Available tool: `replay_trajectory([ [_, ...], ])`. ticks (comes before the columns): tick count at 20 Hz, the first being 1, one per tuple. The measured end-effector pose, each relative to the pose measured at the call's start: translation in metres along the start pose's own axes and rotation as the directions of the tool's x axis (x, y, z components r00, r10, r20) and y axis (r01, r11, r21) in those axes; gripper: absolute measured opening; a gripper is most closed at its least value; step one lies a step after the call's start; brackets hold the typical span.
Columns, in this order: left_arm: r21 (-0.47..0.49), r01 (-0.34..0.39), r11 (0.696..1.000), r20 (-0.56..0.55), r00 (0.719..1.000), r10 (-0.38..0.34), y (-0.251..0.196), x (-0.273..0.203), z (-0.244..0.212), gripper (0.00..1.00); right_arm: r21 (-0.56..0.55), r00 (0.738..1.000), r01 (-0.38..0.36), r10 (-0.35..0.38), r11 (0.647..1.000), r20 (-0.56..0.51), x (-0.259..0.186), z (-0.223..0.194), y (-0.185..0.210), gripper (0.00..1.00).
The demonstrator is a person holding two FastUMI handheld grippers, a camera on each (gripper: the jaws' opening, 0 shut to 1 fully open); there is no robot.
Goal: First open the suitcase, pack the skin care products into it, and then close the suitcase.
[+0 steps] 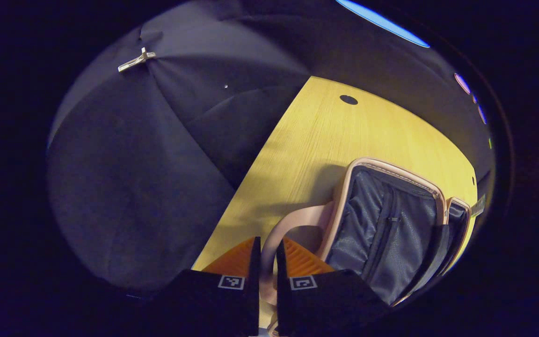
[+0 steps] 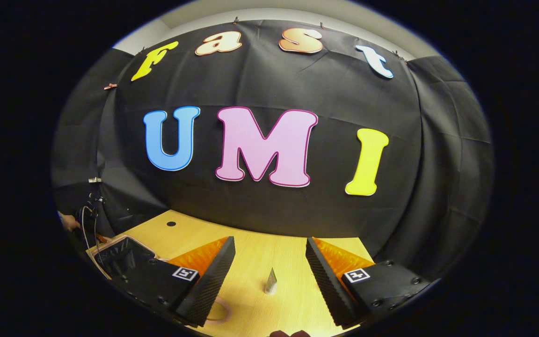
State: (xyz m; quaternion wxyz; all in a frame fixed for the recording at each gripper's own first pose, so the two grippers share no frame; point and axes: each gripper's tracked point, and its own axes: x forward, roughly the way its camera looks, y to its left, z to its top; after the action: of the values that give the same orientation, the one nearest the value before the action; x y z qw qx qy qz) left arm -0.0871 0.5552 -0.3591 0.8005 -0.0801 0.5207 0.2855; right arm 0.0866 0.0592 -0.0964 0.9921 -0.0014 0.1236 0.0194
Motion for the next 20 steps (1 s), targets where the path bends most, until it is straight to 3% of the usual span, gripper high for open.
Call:
replay_trajectory([
  [1, -0.005, 0.023, 1.0, 0.042, 0.999, -0.023, -0.001, -0.002, 0.007, 0.35, 0.003, 1.0, 0.007, -0.007, 1.0, 0.0, 0.001, -0.001, -0.001, 0.96],
  [2, -0.008, 0.027, 1.0, 0.123, 0.992, -0.026, -0.003, -0.015, 0.023, 0.41, 0.004, 1.0, 0.012, -0.012, 1.0, 0.001, 0.001, -0.003, -0.001, 0.96],
  [4, 0.012, 0.021, 1.0, 0.288, 0.957, -0.024, -0.008, -0.049, 0.06, 0.92, -0.013, 0.999, 0.03, -0.03, 0.999, 0.013, 0.0, -0.003, -0.007, 0.96],
  [7, 0.063, 0.035, 0.997, 0.506, 0.86, -0.062, -0.045, -0.129, 0.1, 0.96, -0.031, 0.997, 0.043, -0.041, 0.999, 0.062, -0.003, 0.009, -0.017, 0.96],
  [11, 0.256, 0.119, 0.959, 0.661, 0.703, -0.263, -0.152, -0.229, 0.131, 0.96, -0.031, 0.991, 0.078, -0.074, 0.996, 0.114, -0.003, 0.023, -0.041, 0.96],
  [13, 0.318, 0.247, 0.915, 0.659, 0.636, -0.401, -0.228, -0.271, 0.131, 0.96, -0.026, 0.989, 0.084, -0.08, 0.996, 0.122, -0.003, 0.026, -0.053, 0.96],
  [15, 0.393, 0.347, 0.852, 0.629, 0.574, -0.524, -0.304, -0.308, 0.115, 0.96, -0.028, 0.988, 0.09, -0.085, 0.996, 0.133, -0.006, 0.029, -0.066, 0.96],
  [18, 0.519, 0.395, 0.758, 0.558, 0.515, -0.65, -0.403, -0.336, 0.084, 0.96, -0.043, 0.989, 0.074, -0.068, 0.996, 0.132, -0.007, 0.026, -0.081, 0.96],
  [20, 0.572, 0.444, 0.69, 0.484, 0.497, -0.721, -0.463, -0.349, 0.056, 0.96, -0.057, 0.991, 0.062, -0.054, 0.996, 0.124, -0.009, 0.02, -0.09, 0.96],
])
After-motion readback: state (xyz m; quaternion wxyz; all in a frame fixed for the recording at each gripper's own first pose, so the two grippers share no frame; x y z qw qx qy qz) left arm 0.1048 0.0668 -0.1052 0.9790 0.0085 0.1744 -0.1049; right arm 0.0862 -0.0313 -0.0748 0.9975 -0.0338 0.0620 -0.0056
